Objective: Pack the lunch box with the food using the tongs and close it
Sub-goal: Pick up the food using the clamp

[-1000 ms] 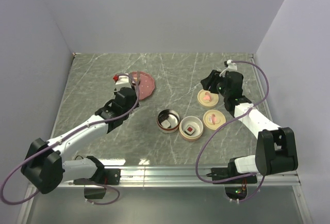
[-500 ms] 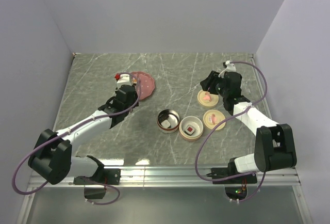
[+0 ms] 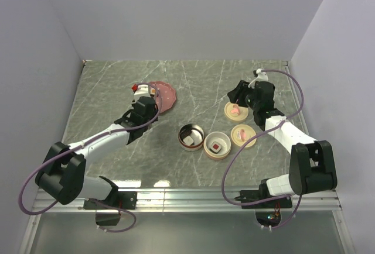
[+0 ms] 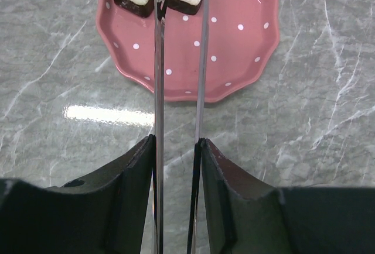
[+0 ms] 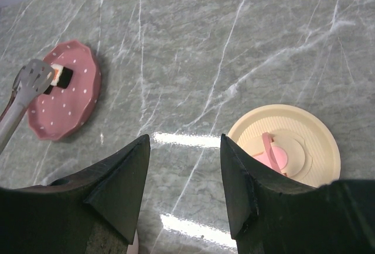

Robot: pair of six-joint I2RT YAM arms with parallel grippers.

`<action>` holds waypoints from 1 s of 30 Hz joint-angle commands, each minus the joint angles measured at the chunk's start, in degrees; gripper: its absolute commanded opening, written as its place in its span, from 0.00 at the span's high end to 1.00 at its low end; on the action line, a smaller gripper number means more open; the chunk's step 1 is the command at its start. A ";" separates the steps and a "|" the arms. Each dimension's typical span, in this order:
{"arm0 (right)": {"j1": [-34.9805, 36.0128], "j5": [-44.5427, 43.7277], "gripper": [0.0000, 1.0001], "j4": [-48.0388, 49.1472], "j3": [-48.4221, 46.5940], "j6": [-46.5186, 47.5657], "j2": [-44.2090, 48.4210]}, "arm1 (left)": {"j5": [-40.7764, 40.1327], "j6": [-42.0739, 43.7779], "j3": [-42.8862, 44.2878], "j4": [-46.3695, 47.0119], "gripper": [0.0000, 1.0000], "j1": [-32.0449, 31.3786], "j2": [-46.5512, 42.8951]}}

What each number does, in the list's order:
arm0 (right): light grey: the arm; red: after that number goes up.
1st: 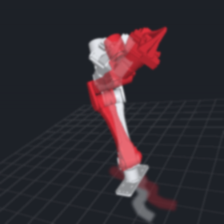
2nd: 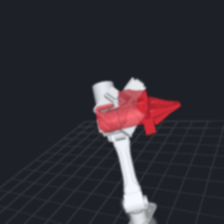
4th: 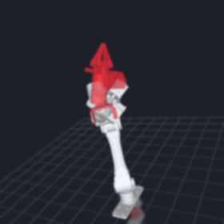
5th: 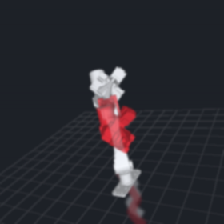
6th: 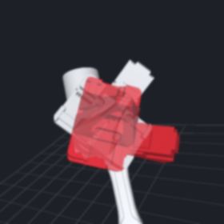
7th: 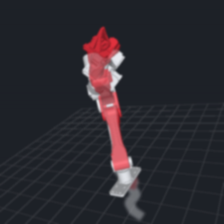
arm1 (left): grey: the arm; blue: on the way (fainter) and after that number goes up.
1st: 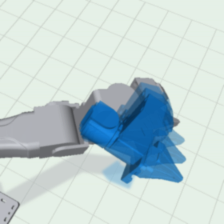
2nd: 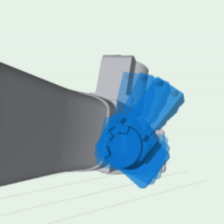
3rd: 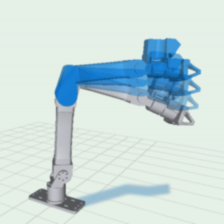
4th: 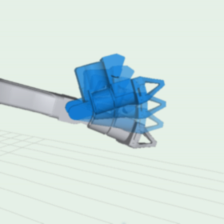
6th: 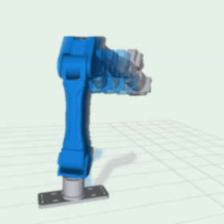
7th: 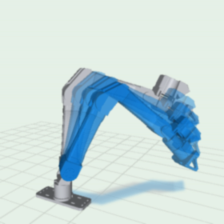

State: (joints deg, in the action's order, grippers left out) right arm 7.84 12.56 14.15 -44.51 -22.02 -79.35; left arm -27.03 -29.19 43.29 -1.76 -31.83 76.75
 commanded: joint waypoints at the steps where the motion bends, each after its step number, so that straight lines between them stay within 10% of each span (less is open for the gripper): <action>1: -0.28 0.19 0.41 2.11 -0.14 0.58 0.78 | -2.06 0.10 0.39 2.90 0.57 0.11 0.33; 30: -0.19 0.45 0.41 1.58 -0.40 0.75 0.87 | -0.05 1.50 0.92 5.62 0.55 1.07 4.46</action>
State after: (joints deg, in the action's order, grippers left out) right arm 7.84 12.80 14.13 -44.51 -22.00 -79.35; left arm -27.70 -28.91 43.29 0.71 -31.29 80.64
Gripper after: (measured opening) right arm 0.586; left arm 0.447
